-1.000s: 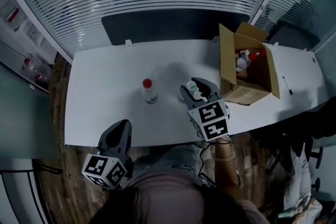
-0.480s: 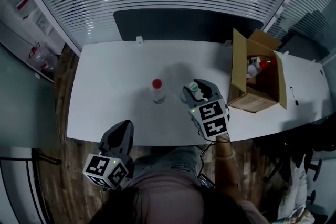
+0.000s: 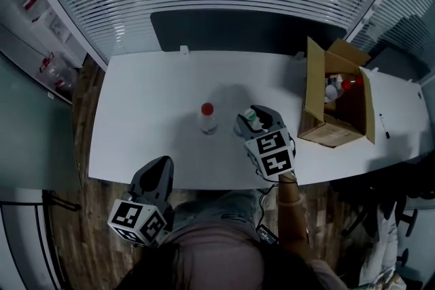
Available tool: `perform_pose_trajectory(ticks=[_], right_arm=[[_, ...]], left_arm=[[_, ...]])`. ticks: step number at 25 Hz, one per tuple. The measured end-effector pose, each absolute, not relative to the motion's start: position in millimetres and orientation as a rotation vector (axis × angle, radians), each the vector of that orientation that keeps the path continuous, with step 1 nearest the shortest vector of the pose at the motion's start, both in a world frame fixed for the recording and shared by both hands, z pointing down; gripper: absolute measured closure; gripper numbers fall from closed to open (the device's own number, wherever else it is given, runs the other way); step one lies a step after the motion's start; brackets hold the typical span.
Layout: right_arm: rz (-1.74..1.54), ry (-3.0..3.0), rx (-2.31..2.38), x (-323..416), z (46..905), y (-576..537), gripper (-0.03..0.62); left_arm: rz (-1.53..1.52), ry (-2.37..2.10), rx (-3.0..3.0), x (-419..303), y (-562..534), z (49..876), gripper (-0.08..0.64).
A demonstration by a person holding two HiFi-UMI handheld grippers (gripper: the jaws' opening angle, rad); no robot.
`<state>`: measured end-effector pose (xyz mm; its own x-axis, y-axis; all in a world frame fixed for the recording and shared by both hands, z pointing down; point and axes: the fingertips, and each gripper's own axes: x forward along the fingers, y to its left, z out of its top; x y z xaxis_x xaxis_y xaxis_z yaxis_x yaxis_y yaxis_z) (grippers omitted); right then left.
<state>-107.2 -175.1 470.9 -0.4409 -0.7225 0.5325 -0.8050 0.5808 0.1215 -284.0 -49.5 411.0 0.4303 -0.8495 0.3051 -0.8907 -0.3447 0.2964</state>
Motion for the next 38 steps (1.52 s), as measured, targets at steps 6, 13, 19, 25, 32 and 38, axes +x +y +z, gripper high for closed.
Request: perform_pose_trajectory(ticks=[6,13,19,25,32,38], right_arm=[[0.206,-2.275,1.231,-103,473,-178,0.416],[0.208,-2.283,1.22,-101,473,-178,0.416],[0.223,-2.286,1.234,-98,469,-177,0.414],[0.224,-2.299,1.256,-97,464,-176,0.4],[0.214,-2.339,1.312,-95,447,-170,0.397],[0.23,-2.394,1.376,-88,430,-161,0.397]], left_arm=[[0.111,-1.457,2.298,-284,-51,420,0.551],[0.147,-1.448,2.286,-278,-56,409,0.551],[0.142,-1.432,2.3,-274,-58,407,0.551],[0.12,-1.416,2.321,-275,-58,409,0.551],[0.11,-1.398,2.353,-274,-57,406,0.551],[0.123,-1.386,2.362,-267,-55,398,0.551]])
